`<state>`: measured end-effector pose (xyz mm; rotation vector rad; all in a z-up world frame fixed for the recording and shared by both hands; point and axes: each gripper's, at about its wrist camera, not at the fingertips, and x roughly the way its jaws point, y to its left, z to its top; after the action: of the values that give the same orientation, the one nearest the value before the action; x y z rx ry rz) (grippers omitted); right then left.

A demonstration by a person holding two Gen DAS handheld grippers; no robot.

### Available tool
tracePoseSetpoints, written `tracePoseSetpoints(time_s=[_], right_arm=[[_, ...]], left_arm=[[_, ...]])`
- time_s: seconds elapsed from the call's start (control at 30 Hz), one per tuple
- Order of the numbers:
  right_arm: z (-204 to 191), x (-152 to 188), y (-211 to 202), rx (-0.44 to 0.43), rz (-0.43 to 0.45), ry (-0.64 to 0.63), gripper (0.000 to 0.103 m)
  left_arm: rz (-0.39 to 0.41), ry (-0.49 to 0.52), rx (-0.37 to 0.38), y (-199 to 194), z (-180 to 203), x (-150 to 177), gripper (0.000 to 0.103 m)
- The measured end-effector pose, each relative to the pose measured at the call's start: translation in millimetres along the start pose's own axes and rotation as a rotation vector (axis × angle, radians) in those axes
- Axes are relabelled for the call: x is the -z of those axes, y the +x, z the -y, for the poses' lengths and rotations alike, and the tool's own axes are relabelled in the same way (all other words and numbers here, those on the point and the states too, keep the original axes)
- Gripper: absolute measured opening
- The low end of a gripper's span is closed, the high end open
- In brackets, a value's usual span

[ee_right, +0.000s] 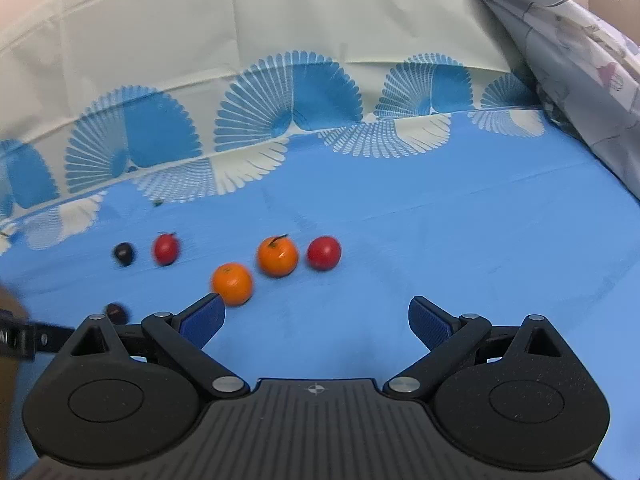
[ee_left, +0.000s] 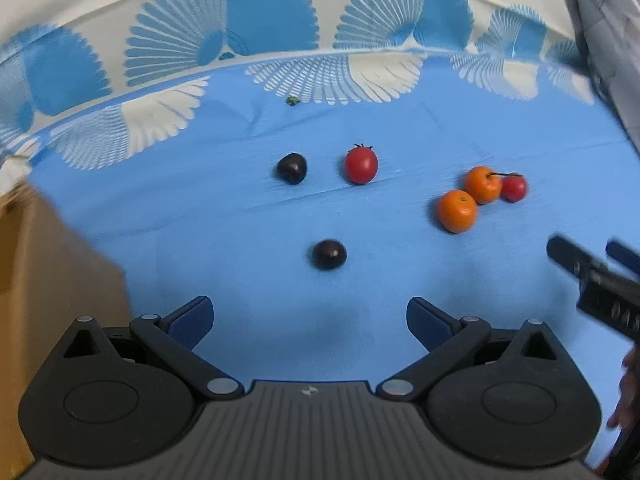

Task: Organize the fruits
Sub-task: 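Grasp a dark plum with the left tool while the right tool grasps a red tomato, then carry the dark plum and red tomato over the cardboard box with both tools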

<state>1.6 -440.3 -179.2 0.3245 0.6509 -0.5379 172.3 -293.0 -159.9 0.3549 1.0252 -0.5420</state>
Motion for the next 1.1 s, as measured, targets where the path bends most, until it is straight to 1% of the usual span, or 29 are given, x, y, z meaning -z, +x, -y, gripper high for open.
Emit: tracePoseSetpoints(time_s=[0.07,0.1,0.17,0.27,0.33,0.37,0.4,0.43,0.47,0.5,0.53,0.57,0.67,0.73,0.8,0.93,1.1], right_arm=[[0,-4,22,0.031,0.026,-0.047,0.098],[-1,-6,37,0.052,0.027,-0.085,0.098],[0,-8,62,0.081,0.019,-0.123,0.098],[5,-8,95,0.083,-0.020,-0.125,0.098],[7,-7,106,0.066,-0.010,-0.115,0.098],[7,-6,109,0.055,-0.001,-0.118,0.096],[6,-5,111,0.044,0.003,-0.128,0.081],[5,-4,111,0.032,0.012,-0.140,0.060],[3,-2,109,0.009,0.028,-0.160,0.048],[1,-1,106,-0.011,0.039,-0.186,0.034],[-2,1,103,-0.003,0.046,-0.214,0.032],[-4,2,101,0.001,0.049,-0.236,0.032],[-2,2,93,0.009,0.047,-0.231,0.032],[0,-1,82,0.027,0.047,-0.211,0.032],[3,-2,66,0.027,0.052,-0.186,0.032],[1,-2,18,-0.001,0.082,-0.146,0.032],[-17,4,-59,-0.096,0.113,-0.101,0.032]], left_arm=[[-0.028,0.004,0.015,18,1,-7,0.103],[-0.048,-0.001,0.027,28,1,-10,0.103],[-0.087,-0.015,0.034,44,0,-16,0.103],[-0.112,-0.035,0.034,61,0,-26,0.103],[-0.101,-0.047,0.028,65,-1,-31,0.101],[-0.087,-0.048,0.028,64,0,-32,0.087],[-0.077,-0.044,0.025,63,1,-33,0.074],[-0.082,-0.032,0.027,64,3,-34,0.039],[-0.089,-0.025,0.032,64,4,-34,0.027],[-0.077,-0.031,0.032,62,4,-33,0.027],[-0.068,-0.032,0.035,61,4,-32,0.026],[-0.064,-0.031,0.033,58,5,-31,0.026],[-0.044,-0.042,0.046,44,5,-27,0.026],[-0.016,-0.040,0.056,29,4,-24,0.026],[0.016,-0.041,0.062,8,2,-18,0.026],[0.069,-0.053,0.077,-41,-4,1,0.026],[0.132,-0.076,0.090,-111,-21,31,0.026]])
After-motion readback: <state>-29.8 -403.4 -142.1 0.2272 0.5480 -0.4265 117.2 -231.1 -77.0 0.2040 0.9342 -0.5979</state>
